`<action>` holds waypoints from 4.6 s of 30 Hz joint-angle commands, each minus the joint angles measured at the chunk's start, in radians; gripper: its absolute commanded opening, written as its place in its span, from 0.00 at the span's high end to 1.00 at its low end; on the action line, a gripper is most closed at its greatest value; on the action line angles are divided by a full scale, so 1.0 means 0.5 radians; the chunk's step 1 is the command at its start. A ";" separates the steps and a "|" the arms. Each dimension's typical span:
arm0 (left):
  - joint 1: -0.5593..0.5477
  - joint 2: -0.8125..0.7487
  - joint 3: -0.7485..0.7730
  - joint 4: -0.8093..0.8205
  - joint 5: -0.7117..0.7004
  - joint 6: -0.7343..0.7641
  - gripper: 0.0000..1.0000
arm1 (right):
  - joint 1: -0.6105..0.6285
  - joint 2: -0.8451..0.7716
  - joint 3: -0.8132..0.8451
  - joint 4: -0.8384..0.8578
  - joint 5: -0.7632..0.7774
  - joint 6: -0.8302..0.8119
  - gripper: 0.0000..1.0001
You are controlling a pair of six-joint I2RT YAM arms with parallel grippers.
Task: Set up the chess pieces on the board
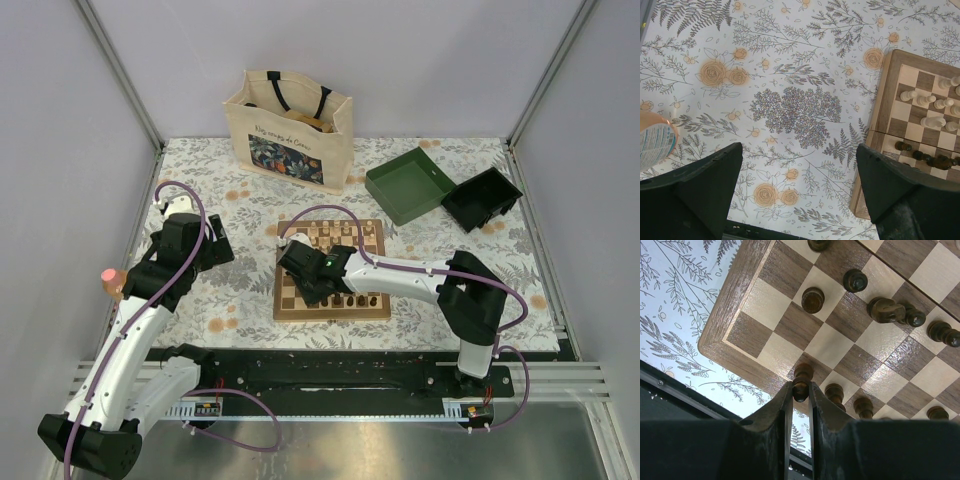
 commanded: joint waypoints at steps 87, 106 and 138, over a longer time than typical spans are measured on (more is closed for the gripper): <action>0.015 0.007 -0.005 0.055 0.020 0.013 0.01 | -0.078 -0.223 -0.049 -0.193 0.015 -0.137 0.60; 0.015 0.013 -0.002 0.055 0.027 0.013 0.01 | -0.078 -0.165 0.000 -0.205 -0.018 -0.152 0.74; 0.018 0.010 0.002 0.052 0.030 0.013 0.01 | -0.087 -0.281 0.101 -0.169 0.126 -0.134 0.53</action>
